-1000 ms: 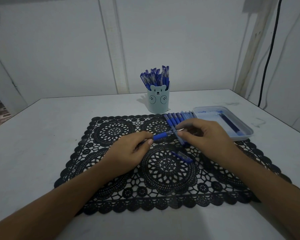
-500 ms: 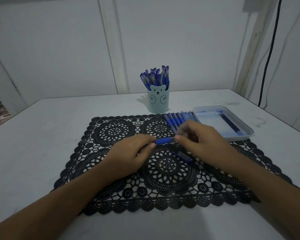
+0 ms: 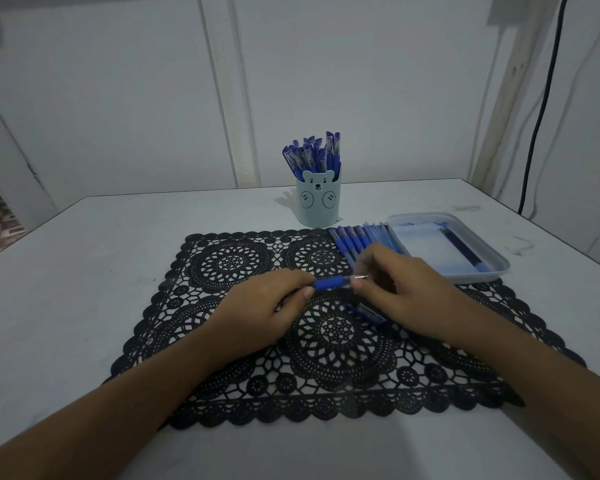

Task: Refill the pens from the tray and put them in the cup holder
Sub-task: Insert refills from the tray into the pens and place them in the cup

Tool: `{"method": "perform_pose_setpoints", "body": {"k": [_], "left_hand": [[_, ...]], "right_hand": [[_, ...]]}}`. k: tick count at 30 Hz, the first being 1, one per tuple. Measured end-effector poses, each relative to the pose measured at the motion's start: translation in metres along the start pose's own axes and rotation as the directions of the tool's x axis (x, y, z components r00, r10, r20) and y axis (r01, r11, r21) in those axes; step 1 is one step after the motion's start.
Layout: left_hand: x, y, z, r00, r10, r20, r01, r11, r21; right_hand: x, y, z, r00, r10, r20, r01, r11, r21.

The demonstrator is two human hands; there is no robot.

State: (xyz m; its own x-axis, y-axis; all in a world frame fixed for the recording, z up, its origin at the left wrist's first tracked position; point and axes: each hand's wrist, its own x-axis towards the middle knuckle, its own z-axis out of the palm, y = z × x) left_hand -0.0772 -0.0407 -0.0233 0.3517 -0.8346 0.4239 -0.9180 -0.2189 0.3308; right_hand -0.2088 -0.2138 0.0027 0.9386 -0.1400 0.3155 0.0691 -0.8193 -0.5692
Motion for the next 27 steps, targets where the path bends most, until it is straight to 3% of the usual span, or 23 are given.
{"method": "perform_pose_setpoints", "body": {"k": [8,14,18,20,22,25,27], "left_hand": [[0.0,0.0,0.001,0.999,0.039,-0.028,-0.037,0.998,0.053],[-0.001,0.0,0.001,0.976,0.158,-0.15,-0.13,0.975,0.181],[0.0,0.001,0.003,0.981,0.14,-0.132,-0.116,0.978,0.175],[0.001,0.0,0.003,0.989,0.083,-0.126,-0.064,0.987,0.148],[0.001,-0.002,0.002,0.991,-0.003,-0.137,0.016,0.996,0.091],[0.002,-0.004,0.002,0.986,-0.084,-0.147,0.089,0.996,0.031],[0.002,-0.005,0.002,0.985,-0.09,-0.145,0.094,0.995,0.019]], "right_hand": [[0.0,-0.003,0.002,1.0,0.001,0.012,-0.002,1.0,0.016],[0.0,-0.006,0.007,0.997,0.076,-0.019,-0.074,0.995,0.07],[-0.001,-0.008,0.002,0.988,0.15,-0.047,-0.144,0.982,0.119],[-0.002,-0.009,-0.004,0.979,0.193,-0.065,-0.191,0.981,0.045],[-0.002,-0.007,-0.01,0.98,0.196,-0.027,-0.198,0.97,-0.138],[-0.005,-0.004,-0.01,0.973,0.151,0.176,-0.084,0.937,-0.339],[-0.006,-0.002,-0.005,0.967,0.107,0.233,-0.001,0.91,-0.415]]}}
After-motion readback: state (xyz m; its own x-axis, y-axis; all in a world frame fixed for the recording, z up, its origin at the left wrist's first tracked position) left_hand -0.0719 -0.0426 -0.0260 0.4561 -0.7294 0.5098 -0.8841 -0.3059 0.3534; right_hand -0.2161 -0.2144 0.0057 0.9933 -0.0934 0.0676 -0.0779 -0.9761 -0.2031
